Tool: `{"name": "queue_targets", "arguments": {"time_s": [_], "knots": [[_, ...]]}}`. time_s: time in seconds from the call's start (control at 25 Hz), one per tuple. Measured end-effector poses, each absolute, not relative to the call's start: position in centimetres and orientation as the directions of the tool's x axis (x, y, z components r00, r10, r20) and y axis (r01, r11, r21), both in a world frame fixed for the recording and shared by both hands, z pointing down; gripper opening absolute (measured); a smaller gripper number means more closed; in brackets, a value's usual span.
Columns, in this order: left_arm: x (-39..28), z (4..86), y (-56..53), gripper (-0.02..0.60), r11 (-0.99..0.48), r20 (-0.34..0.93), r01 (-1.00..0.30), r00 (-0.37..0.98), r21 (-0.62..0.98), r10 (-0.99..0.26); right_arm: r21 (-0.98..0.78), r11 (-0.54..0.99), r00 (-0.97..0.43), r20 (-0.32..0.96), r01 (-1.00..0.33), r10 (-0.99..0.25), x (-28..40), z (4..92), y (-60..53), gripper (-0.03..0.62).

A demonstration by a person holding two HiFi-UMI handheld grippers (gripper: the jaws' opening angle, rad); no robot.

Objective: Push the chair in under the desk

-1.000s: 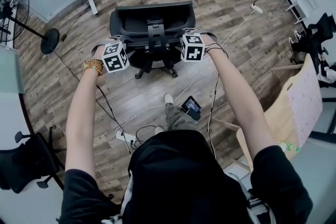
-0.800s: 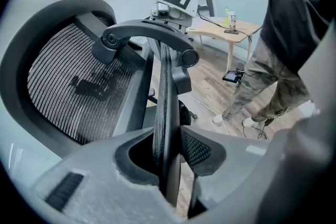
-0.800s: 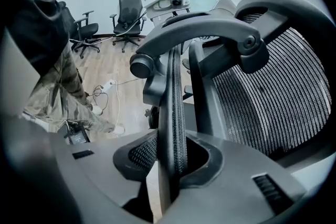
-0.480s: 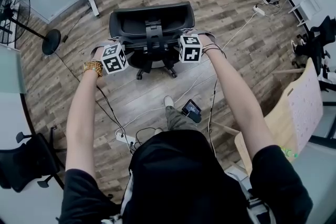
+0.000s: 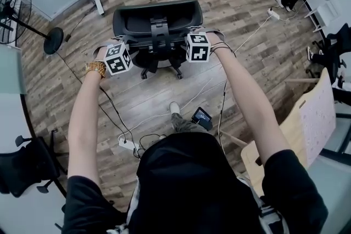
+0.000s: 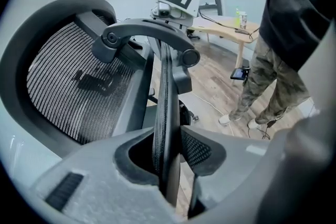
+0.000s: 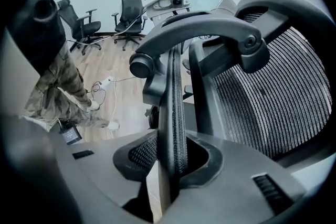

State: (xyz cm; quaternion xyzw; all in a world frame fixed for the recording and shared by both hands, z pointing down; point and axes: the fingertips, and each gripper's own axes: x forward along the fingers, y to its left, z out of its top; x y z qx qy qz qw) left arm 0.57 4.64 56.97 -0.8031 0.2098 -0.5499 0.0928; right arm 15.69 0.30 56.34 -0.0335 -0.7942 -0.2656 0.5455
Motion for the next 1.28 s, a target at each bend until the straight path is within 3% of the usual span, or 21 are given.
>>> {"name": "queue_targets", "arguments": {"time_s": [0.56,1.28], "knots": [[-1.3,56.4,-2.4,0.133,-0.883,0.848,-0.288,0.284,-0.371,-0.448,0.393,0.834,-0.411,0.883,0.387,-0.226,13.6,55.8,-7.5,0.100],[-1.8,57.4,-4.0,0.135,-0.871,0.851,-0.320,0.257,-0.373,-0.458,0.416,0.808,-0.432,0.873,0.416,-0.227,12.6,56.3,-9.3,0.097]]}}
